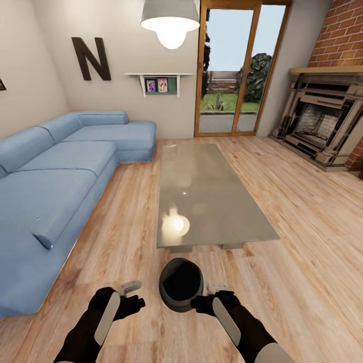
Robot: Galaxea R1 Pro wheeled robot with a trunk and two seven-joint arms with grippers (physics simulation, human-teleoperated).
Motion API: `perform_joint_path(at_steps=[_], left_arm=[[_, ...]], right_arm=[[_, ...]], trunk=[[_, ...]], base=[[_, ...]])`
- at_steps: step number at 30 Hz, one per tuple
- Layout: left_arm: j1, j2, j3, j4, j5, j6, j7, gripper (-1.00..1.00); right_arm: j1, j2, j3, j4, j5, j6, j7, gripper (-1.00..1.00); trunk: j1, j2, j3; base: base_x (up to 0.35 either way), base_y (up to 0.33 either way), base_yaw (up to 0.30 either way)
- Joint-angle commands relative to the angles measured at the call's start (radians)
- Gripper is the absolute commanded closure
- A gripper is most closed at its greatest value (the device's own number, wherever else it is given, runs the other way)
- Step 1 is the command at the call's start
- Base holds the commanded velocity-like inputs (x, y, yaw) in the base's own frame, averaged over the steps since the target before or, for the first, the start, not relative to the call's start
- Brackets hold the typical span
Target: Place each of the two pumpkins and all three candles from the living room inside a cabinet in the living room (use any cabinet), then make sure every cabinet is closed, and position the cauldron so it is next to a table in the living room.
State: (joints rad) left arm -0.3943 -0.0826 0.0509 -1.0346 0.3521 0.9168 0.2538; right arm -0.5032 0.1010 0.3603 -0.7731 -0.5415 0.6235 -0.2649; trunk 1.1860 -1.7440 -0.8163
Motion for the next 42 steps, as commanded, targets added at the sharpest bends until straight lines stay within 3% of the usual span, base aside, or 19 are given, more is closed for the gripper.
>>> perform_joint_path(at_steps=[1, 9, 30, 37, 42], left_arm=[[0.000, 0.005, 0.000, 0.001, 0.000, 0.000, 0.001, -1.00], [0.000, 0.064, -0.002, 0.010, 0.002, -0.001, 0.002, -1.00], [-0.001, 0.096, -0.003, 0.111, -0.003, -0.011, 0.005, -1.00], [-0.002, 0.114, -0.001, 0.157, -0.003, -0.016, 0.004, -1.00], [-0.002, 0.129, -0.002, 0.276, -0.004, -0.089, 0.004, -1.00]], right_arm=[[0.000, -0.004, 0.000, 0.000, 0.000, 0.004, 0.000, -1.00], [0.000, -0.017, 0.000, 0.003, 0.000, 0.017, -0.003, -1.00], [0.000, -0.018, 0.000, 0.030, 0.003, 0.033, -0.007, -1.00], [0.001, -0.020, 0.001, 0.033, 0.009, 0.100, -0.026, -1.00], [0.005, -0.020, 0.002, 0.084, 0.011, 0.089, -0.043, -1.00]], trunk=[[-0.004, 0.007, 0.003], [-0.035, 0.063, 0.028], [-0.115, 0.210, 0.094], [-0.142, 0.259, 0.116], [-0.161, 0.294, 0.132]], base=[[-0.017, 0.000, 0.000], [-0.004, 0.000, 0.000], [0.000, 0.000, 0.000], [0.000, 0.000, 0.000], [0.000, 0.000, 0.000]])
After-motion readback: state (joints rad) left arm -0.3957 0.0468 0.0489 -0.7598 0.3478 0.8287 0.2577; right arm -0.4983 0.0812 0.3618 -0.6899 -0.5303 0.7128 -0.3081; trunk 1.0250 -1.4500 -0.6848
